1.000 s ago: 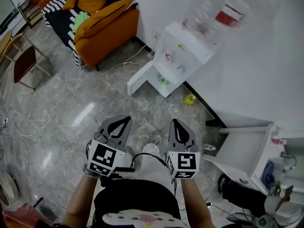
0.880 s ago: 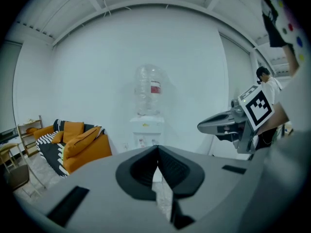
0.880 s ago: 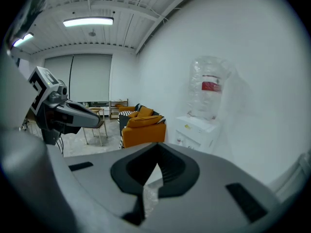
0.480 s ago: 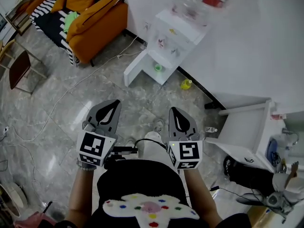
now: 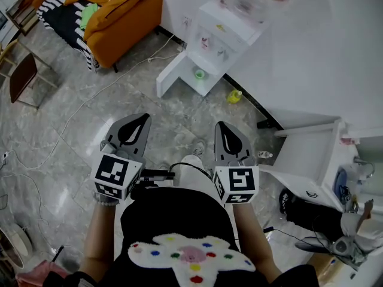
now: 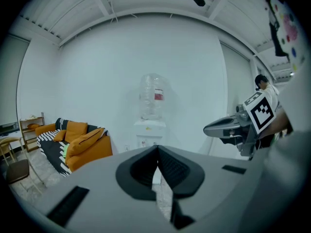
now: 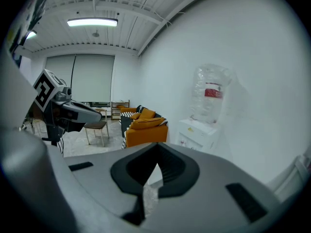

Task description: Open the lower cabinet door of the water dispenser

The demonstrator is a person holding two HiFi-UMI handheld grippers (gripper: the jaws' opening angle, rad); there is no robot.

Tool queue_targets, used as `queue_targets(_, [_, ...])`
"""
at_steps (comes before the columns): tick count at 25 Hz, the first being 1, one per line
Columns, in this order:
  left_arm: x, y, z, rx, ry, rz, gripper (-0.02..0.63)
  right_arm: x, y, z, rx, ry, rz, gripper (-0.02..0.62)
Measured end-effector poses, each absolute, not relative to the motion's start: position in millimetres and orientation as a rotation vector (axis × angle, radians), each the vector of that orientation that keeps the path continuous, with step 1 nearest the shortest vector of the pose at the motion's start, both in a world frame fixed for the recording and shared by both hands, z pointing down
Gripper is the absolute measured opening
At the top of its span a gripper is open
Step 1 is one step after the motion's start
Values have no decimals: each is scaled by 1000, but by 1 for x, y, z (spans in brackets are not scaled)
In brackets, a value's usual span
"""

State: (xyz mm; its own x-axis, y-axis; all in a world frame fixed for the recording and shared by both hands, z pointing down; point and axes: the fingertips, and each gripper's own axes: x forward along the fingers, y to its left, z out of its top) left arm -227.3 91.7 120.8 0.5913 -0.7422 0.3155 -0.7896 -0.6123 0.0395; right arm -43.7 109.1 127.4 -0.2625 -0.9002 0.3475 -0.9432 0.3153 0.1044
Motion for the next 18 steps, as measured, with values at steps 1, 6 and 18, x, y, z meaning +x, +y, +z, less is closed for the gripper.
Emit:
queue_targets(1, [-227, 93, 121, 2641, -1283, 401, 12, -44, 109, 127, 1647, -2246, 173, 5])
queue_targets(6, [-226, 96, 122, 2647, -1270, 403, 12, -46, 110, 126, 1640, -2250, 174, 5])
queue_targets(18, [-221, 92, 119, 2682, -1240, 409, 12, -47, 109, 125, 1647, -2243, 168, 5])
